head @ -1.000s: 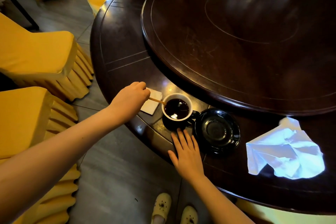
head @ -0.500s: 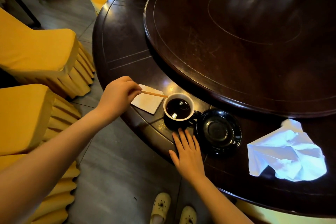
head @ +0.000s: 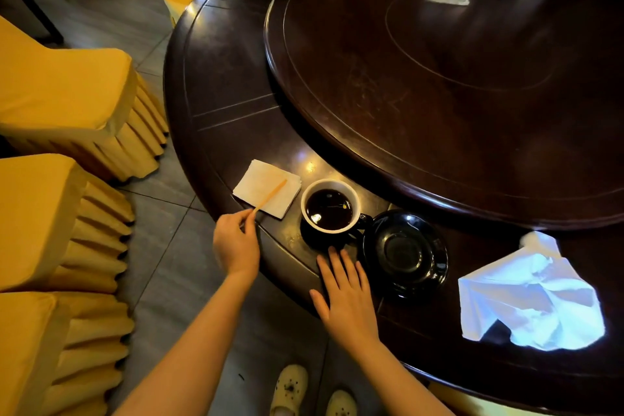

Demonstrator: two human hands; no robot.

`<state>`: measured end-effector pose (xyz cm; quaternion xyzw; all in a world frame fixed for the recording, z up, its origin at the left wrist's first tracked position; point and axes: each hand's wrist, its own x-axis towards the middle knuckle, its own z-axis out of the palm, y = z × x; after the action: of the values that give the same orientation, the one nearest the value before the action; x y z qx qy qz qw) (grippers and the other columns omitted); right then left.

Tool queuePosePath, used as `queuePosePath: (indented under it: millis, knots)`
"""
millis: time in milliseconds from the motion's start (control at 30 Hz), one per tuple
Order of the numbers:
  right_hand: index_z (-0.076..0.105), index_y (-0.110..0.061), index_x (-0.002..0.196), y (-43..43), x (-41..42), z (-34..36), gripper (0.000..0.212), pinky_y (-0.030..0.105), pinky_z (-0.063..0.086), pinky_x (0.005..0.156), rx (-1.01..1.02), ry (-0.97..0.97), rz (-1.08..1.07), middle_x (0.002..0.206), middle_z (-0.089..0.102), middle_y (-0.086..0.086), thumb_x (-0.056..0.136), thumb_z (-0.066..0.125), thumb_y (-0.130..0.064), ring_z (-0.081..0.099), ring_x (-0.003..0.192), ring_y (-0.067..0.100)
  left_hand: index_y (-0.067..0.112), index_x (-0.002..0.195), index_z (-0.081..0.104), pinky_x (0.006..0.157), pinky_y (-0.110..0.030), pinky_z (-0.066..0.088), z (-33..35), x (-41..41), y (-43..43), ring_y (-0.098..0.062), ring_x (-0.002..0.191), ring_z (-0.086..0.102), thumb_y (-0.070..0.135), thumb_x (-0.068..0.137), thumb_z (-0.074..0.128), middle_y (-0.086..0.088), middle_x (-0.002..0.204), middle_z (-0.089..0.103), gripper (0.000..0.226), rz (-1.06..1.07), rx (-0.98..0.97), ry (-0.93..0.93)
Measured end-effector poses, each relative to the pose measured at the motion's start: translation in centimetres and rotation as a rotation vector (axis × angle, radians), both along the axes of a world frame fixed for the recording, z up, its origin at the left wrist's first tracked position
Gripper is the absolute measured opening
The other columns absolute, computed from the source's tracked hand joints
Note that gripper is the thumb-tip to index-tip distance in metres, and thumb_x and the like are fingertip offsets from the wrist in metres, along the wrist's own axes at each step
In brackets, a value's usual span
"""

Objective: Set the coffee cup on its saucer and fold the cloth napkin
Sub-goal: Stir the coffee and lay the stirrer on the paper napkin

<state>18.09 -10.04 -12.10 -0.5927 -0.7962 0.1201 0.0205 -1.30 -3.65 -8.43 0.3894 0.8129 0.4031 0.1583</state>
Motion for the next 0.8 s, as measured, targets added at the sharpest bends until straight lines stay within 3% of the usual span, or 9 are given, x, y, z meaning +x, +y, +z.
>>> queuePosePath:
  millis: [233,433,567,667,733,800]
  knots:
    - [0.034,-0.023,0.142,0.0,0.0,-0.1,0.058,0.038,0.007,0.112,0.010,0.009,-0.001,0.150,0.035,0.005,0.090,0.033,-0.051,0.023,0.140,0.021,0.003,0.086,0.069,0.054,-0.036,0.043,-1.6,1.2,-1.2,-0.031,0.071,0.057,0.007,0.079,0.068,-0.014,0.076,0.064,0.008,-0.143,-0.134,0.331]
    - [0.033,-0.023,0.142,-0.1,0.0,0.0,0.058,0.039,0.011,0.112,0.006,0.020,0.000,0.150,0.035,0.005,0.090,0.034,-0.050,0.024,0.140,0.021,0.003,0.089,0.066,0.057,-0.037,0.042,-1.9,1.1,-1.3,-0.030,0.076,0.054,0.010,0.080,0.068,-0.015,0.083,0.063,0.012,-0.151,-0.154,0.330]
    - [0.031,-0.026,0.142,0.2,0.1,0.1,0.058,0.037,0.008,0.113,-0.010,0.082,0.000,0.152,0.031,0.002,0.090,0.034,-0.051,0.018,0.142,0.019,0.003,0.101,0.061,0.067,-0.042,0.047,-1.7,1.7,-2.4,-0.032,0.083,0.056,0.009,0.080,0.064,-0.015,0.094,0.061,0.022,-0.238,-0.110,0.438]
    - [0.028,-0.030,0.143,0.5,0.3,0.4,0.060,0.034,0.000,0.118,-0.072,0.207,-0.011,0.155,0.020,-0.003,0.088,0.031,-0.051,0.003,0.142,0.011,0.001,0.106,0.062,0.080,-0.044,0.052,-1.8,3.5,-3.9,-0.033,0.094,0.061,0.017,0.084,0.047,-0.017,0.104,0.064,0.030,-0.450,-0.023,0.470]
    - [0.031,-0.028,0.142,0.8,0.4,1.1,0.056,0.037,0.005,0.119,-0.102,0.285,-0.021,0.155,0.020,-0.004,0.088,0.035,-0.041,0.001,0.141,0.008,0.002,0.116,0.059,0.094,-0.045,0.047,-2.6,4.7,-4.8,-0.034,0.111,0.058,0.027,0.085,0.039,-0.018,0.120,0.061,0.044,-0.563,-0.104,0.495]
    - [0.036,-0.025,0.140,1.1,0.3,2.3,0.050,0.034,0.003,0.118,-0.144,0.334,-0.028,0.154,0.023,-0.003,0.090,0.042,-0.029,0.006,0.143,0.011,0.005,0.130,0.048,0.109,-0.043,0.029,-3.4,5.5,-5.3,-0.030,0.128,0.043,0.039,0.090,0.029,-0.017,0.136,0.049,0.055,-0.590,-0.235,0.538]
